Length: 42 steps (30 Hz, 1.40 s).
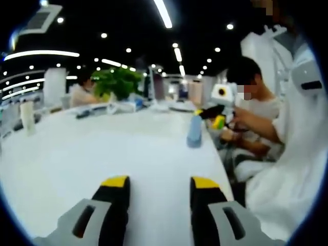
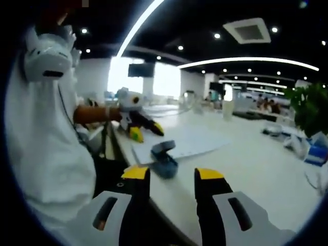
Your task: Pick up the paper insert the paper into the punch align the paper edges press the punch to punch holes
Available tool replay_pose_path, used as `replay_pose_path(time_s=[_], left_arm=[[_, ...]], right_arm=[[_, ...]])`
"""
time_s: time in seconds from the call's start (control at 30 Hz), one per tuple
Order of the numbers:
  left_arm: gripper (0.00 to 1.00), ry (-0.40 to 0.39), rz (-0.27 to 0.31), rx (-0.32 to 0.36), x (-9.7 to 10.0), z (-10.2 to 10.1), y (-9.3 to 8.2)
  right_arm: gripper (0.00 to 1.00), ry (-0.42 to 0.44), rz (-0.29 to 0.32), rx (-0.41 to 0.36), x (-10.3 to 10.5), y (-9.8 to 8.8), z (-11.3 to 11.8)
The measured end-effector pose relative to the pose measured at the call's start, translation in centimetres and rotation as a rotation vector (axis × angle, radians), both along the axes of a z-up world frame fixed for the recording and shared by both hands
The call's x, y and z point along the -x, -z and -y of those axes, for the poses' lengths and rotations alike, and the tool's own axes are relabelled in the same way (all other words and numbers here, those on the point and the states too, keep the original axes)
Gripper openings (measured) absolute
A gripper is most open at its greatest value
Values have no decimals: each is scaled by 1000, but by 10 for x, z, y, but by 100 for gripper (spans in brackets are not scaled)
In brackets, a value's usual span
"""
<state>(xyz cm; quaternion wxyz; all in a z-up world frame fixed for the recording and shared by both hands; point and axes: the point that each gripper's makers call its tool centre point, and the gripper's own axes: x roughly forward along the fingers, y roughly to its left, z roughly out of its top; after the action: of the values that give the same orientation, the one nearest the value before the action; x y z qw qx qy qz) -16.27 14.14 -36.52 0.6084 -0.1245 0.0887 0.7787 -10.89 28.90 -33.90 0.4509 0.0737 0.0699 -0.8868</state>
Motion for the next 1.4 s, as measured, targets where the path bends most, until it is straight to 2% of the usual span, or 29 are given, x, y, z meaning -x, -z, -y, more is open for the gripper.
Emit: replay_pose_path(time_s=[0.1,0.33,0.6,0.7,0.8,1.0,1.23,1.3,1.4], left_arm=[[47,-2,-1,1,7,4,1],[45,-4,-4,3,16,11,3],[45,1,-15,8,19,11,4],[45,3,-14,9,20,11,5],[45,5,-16,11,20,11,6],[45,7,-15,14,20,10,6],[45,6,-16,12,20,9,6],[45,5,-16,12,20,9,6],[45,3,-17,12,20,9,6]], right_arm=[[37,-20,12,10,-1,-1,5],[38,-104,47,-59,2,15,23],[36,-192,63,-88,18,20,32],[34,-243,73,-104,17,24,36],[33,-259,72,-141,17,31,38],[23,-292,46,-138,14,29,38],[23,-308,47,-138,14,30,39],[22,-324,75,-122,12,30,39],[22,-339,71,-118,10,29,39]])
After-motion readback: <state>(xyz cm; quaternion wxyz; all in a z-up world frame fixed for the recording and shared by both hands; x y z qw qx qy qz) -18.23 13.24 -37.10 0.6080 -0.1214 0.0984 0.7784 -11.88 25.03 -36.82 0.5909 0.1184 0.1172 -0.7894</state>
